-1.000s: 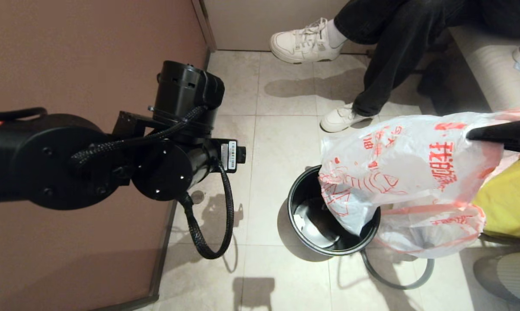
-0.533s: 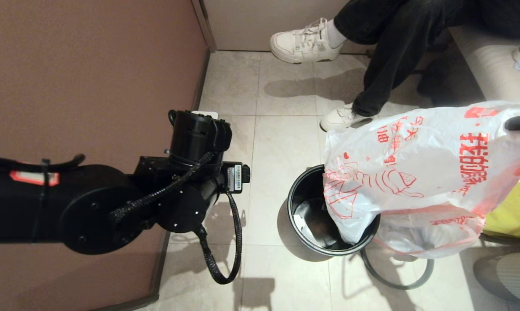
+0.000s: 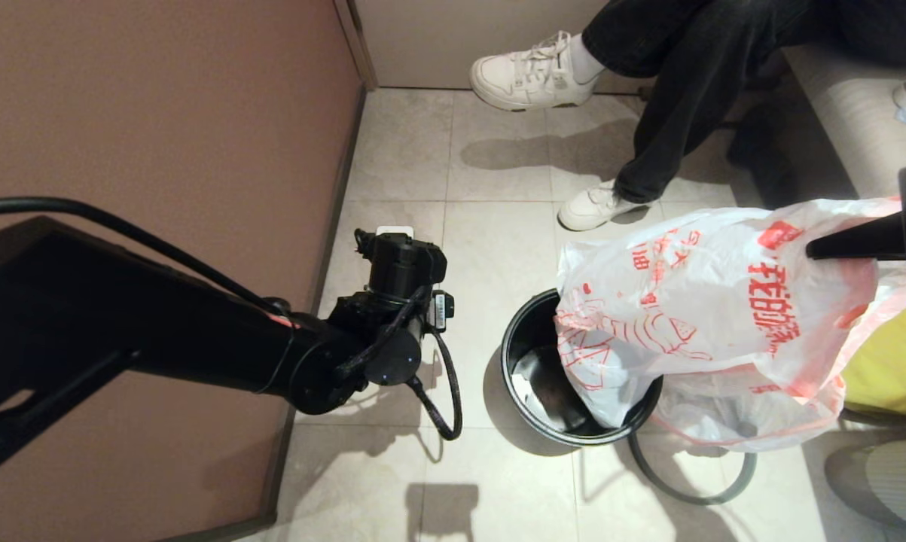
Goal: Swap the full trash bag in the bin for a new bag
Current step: Put the new garbage bag on the trash can
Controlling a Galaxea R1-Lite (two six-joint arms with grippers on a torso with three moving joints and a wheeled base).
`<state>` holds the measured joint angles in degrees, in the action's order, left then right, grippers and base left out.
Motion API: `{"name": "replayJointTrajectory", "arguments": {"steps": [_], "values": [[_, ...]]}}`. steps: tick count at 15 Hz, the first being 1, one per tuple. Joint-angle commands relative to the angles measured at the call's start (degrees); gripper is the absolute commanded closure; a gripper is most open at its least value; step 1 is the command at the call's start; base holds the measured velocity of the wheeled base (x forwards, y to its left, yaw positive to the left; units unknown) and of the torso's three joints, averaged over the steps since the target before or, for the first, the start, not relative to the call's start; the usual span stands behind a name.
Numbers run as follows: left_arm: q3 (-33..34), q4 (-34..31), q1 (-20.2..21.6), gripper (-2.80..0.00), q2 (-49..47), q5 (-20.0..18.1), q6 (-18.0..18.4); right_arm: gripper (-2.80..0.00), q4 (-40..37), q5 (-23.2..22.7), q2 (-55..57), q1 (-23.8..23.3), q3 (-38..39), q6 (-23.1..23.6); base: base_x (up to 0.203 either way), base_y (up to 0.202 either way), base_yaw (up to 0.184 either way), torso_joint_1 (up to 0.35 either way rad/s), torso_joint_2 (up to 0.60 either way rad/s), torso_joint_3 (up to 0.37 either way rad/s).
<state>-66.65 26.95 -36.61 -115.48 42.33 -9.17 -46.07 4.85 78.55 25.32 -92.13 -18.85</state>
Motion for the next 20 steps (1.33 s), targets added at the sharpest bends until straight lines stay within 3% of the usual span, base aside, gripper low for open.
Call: {"name": "replayJointTrajectory", "arguments": {"steps": [1, 4, 6, 9, 10, 12, 13, 15, 18, 20], "values": [[-2.8, 0.3, 1.3, -2.8, -6.1, -0.2, 1.0, 0.0, -3.8, 0.1, 4.0, 1.7, -2.4, 0.0, 0.0, 0.0, 0.0, 0.0, 0.0, 0.0], [-8.4, 1.6, 7.3, -2.8, -14.8, -3.9, 1.8, 0.0, -4.4, -0.5, 15.7, 2.0, -5.9, -0.3, 0.0, 0.0, 0.0, 0.0, 0.0, 0.0], [-10.0, 7.7, 9.4, -2.8, -18.1, -5.3, 2.1, 0.0, -5.8, -2.0, 21.7, 1.5, -9.4, 0.4, 0.0, 0.0, 0.0, 0.0, 0.0, 0.0], [-8.1, 14.8, 2.8, -2.8, -18.4, -2.5, 2.4, 0.0, -12.1, -4.2, 19.0, 2.7, -8.8, 1.4, 0.0, 0.0, 0.0, 0.0, 0.0, 0.0], [-9.5, 15.7, 2.1, -2.8, -19.4, -2.4, 2.7, 0.0, -16.3, -4.8, 14.8, 3.1, -8.2, 3.0, 0.0, 0.0, 0.0, 0.0, 0.0, 0.0], [-15.6, 16.1, 1.8, -2.8, -20.4, -3.8, 1.9, 0.0, -27.2, -6.9, 9.5, 2.3, -6.1, 11.1, 0.0, 0.0, 0.0, 0.0, 0.0, 0.0], [-17.4, 16.2, 2.1, -2.8, -20.5, -4.4, 0.7, 0.0, -28.5, -7.4, 8.1, 3.8, -4.8, 10.8, 0.0, 0.0, 0.0, 0.0, 0.0, 0.0], [-23.8, 15.0, 2.8, -2.8, -21.4, -5.1, -0.6, 0.0, -29.9, -7.3, 7.3, 5.9, -2.9, 5.9, 0.0, 0.0, 0.0, 0.0, 0.0, 0.0], [-38.7, 8.3, 2.8, -2.8, -26.0, -6.2, -2.2, 0.0, -30.9, -7.3, 7.7, 5.9, 3.6, 8.0, 0.0, 0.0, 0.0, 0.0, 0.0, 0.0], [-44.4, -0.7, 2.3, -2.8, -27.0, -6.6, -6.2, 0.0, -30.9, -7.0, 8.8, 5.8, 6.4, 9.8, 0.0, 0.0, 0.0, 0.0, 0.0, 0.0]]}}
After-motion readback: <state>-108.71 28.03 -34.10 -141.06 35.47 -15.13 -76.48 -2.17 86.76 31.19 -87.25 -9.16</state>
